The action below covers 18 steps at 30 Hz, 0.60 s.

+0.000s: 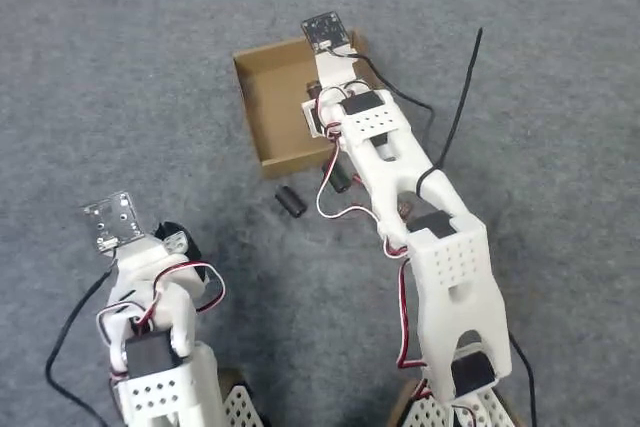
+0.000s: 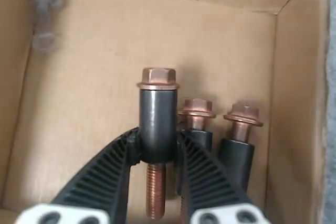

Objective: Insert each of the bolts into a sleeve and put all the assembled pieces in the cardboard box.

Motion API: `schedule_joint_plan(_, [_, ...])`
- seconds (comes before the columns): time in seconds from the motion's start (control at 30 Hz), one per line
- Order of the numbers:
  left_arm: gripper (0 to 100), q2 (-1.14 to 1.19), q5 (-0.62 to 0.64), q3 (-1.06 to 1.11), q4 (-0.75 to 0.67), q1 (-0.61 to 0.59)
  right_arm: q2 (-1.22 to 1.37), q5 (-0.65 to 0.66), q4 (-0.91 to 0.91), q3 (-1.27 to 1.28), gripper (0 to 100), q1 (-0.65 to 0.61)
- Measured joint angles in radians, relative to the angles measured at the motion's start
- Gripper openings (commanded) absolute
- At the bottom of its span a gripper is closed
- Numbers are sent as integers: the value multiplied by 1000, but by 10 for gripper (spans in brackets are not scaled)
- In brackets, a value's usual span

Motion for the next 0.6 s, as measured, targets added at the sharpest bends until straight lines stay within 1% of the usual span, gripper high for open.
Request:
schedule_joint_plan(0.07, [17, 0, 0, 0, 0, 0, 0, 0, 0, 0, 20, 0])
schedule_joint_plan(0.17, [17, 0, 0, 0, 0, 0, 0, 0, 0, 0, 100, 0])
schedule_joint_plan(0.27, [17, 0, 0, 0, 0, 0, -2, 0, 43, -2, 167, 0])
schedule_joint_plan(0.6, [17, 0, 0, 0, 0, 0, -20, 0, 143, -26, 117, 0])
